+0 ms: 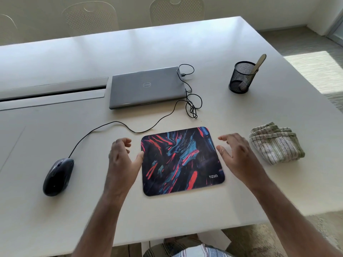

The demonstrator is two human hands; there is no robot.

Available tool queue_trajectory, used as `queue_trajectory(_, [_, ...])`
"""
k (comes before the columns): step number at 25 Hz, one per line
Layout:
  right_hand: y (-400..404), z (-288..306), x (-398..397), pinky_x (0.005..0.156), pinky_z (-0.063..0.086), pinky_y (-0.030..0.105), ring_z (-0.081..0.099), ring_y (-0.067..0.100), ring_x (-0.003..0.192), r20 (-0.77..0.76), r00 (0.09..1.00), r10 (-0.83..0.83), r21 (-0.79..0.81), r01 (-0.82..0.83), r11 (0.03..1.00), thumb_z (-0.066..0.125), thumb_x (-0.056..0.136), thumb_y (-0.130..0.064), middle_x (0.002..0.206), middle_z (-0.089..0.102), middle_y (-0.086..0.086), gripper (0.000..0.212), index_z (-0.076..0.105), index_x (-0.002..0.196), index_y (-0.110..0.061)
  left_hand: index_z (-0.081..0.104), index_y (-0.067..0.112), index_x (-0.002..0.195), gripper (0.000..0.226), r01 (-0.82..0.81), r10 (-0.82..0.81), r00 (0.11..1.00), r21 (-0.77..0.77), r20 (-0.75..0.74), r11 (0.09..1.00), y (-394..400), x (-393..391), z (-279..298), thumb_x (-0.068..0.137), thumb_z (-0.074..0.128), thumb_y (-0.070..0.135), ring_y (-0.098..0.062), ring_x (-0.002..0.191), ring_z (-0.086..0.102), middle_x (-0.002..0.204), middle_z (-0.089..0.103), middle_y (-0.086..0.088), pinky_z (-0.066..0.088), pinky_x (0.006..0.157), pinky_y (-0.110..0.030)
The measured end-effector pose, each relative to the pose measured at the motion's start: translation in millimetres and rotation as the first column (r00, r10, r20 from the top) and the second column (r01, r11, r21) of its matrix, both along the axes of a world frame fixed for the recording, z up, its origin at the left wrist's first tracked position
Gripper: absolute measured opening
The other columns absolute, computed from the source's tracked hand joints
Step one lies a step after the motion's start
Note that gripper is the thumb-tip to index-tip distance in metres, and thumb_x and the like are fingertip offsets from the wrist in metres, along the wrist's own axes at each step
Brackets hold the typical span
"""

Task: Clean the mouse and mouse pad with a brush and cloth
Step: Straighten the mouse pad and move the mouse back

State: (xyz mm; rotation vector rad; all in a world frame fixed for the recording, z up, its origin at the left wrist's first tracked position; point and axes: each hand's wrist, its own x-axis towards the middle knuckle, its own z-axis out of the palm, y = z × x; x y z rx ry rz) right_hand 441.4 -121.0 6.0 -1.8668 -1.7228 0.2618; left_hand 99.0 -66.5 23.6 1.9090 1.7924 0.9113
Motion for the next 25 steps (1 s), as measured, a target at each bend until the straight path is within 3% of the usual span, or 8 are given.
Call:
queue_trajectory(3, [9.1, -6.0, 15.1, 0.121, 0.039, 0.043, 0.052, 0.028, 0.142, 0.209, 0.974, 0.082, -0.026, -0.078, 0.997, 0.044, 0.106, -0.039, 0.149, 0.058, 0.009, 0.051, 0.057, 0.145, -0.009, 0.054, 0.004, 0.124, 0.048, 0.016, 0.035, 0.966, 0.198, -0.255, 0.980, -4.1, -18.1, 0.0, 0.084, 0.080, 0.013, -0.033, 0.109, 0.054, 0.118, 0.057, -0.012, 0.042, 0.102, -0.048])
queue_trajectory(5, [16.4, -7.9, 21.6, 0.130, 0.022, 0.040, 0.031, 0.026, 0.158, 0.253, 0.960, 0.121, -0.140, -0.087, 0.986, 0.028, 0.105, -0.051, 0.167, 0.038, 0.005, 0.069, 0.040, 0.160, -0.012, 0.055, 0.006, 0.127, 0.052, -0.036, 0.112, 0.928, 0.214, -0.356, 0.976, -4.8, -35.5, 1.8, 0.084, 0.080, 0.017, -0.038, 0.115, 0.052, 0.122, 0.058, -0.015, 0.041, 0.102, -0.050])
queue_trajectory(8, [23.8, -16.4, 25.9, 0.130, -0.007, 0.033, -0.009, 0.017, 0.163, 0.274, 0.943, 0.188, -0.331, -0.091, 0.939, 0.003, 0.098, -0.063, 0.175, -0.003, -0.006, 0.082, 0.005, 0.168, -0.021, 0.054, 0.005, 0.130, 0.052, -0.113, 0.186, 0.864, 0.181, -0.467, 0.977, -3.2, -70.8, 1.0, 0.087, 0.074, 0.027, -0.043, 0.120, 0.052, 0.127, 0.058, -0.020, 0.041, 0.102, -0.056])
queue_trajectory(10, [24.9, -21.0, 26.9, 0.128, -0.015, 0.032, -0.021, 0.014, 0.160, 0.300, 0.932, 0.202, -0.396, -0.071, 0.916, -0.006, 0.093, -0.066, 0.173, -0.017, -0.010, 0.085, -0.008, 0.167, -0.024, 0.054, 0.001, 0.130, 0.056, -0.196, 0.231, 0.833, 0.121, -0.503, 0.973, -2.5, -93.9, 2.1, 0.088, 0.069, 0.034, -0.046, 0.123, 0.051, 0.130, 0.058, -0.024, 0.038, 0.106, -0.059])
queue_trajectory(18, [25.4, -14.2, 20.7, 0.129, -0.014, 0.034, -0.019, 0.013, 0.160, 0.327, 0.923, 0.204, -0.438, -0.043, 0.898, -0.001, 0.097, -0.060, 0.173, -0.019, -0.009, 0.079, -0.011, 0.167, -0.025, 0.045, 0.003, 0.146, 0.078, -0.549, 0.418, 0.764, -0.155, -0.492, 0.821, -12.4, -157.0, 17.6, 0.088, 0.073, 0.047, -0.050, 0.133, 0.045, 0.147, 0.049, -0.025, 0.035, 0.108, -0.060])
queue_trajectory(22, [24.6, -14.1, 19.2, 0.129, -0.013, 0.035, -0.017, 0.015, 0.161, 0.331, 0.924, 0.193, -0.429, -0.035, 0.903, -0.006, 0.101, -0.062, 0.174, -0.017, -0.007, 0.076, -0.010, 0.167, -0.024, 0.046, 0.004, 0.143, 0.069, -0.582, 0.456, 0.776, -0.215, -0.436, 0.784, -10.0, -160.0, 15.4, 0.089, 0.070, 0.039, -0.050, 0.128, 0.049, 0.137, 0.056, -0.028, 0.036, 0.107, -0.058])
queue_trajectory(25, [24.2, -15.5, 20.1, 0.129, -0.014, 0.035, -0.016, 0.014, 0.161, 0.326, 0.926, 0.188, -0.417, -0.038, 0.908, -0.011, 0.091, -0.066, 0.174, -0.017, -0.008, 0.086, -0.009, 0.167, -0.025, 0.049, 0.002, 0.139, 0.067, -0.594, 0.476, 0.763, -0.186, -0.436, 0.783, -9.2, -155.0, 16.4, 0.087, 0.072, 0.036, -0.051, 0.123, 0.053, 0.131, 0.060, -0.029, 0.037, 0.104, -0.058])
